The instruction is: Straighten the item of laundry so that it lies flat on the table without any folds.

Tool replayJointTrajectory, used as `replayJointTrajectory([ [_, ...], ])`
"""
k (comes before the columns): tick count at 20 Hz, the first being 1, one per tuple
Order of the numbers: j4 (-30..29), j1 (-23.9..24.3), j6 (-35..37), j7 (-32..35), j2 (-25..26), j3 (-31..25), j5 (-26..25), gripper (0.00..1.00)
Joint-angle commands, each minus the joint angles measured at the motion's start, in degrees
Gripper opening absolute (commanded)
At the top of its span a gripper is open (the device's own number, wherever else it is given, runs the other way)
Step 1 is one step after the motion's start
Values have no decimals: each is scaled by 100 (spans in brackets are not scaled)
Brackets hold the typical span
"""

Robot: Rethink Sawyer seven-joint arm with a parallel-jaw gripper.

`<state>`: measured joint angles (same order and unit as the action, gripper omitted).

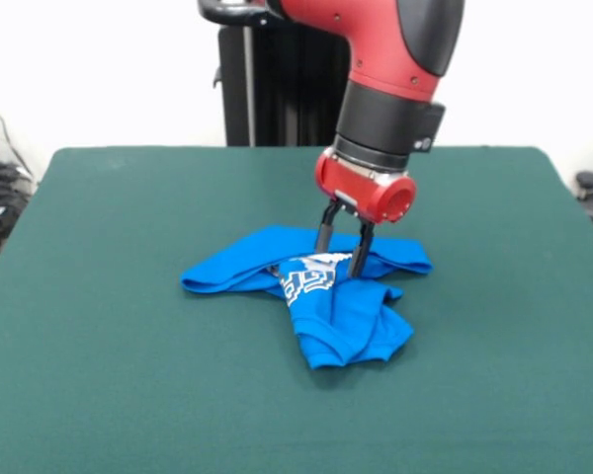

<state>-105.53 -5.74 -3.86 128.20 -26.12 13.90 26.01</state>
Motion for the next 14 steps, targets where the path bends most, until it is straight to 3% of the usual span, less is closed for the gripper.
replayJointTrajectory([
  [1, 19, -347, 1110, 673, -150, -201, 31, 100],
  [14, -54, -403, 1411, 730, -296, -68, -57, 100],
])
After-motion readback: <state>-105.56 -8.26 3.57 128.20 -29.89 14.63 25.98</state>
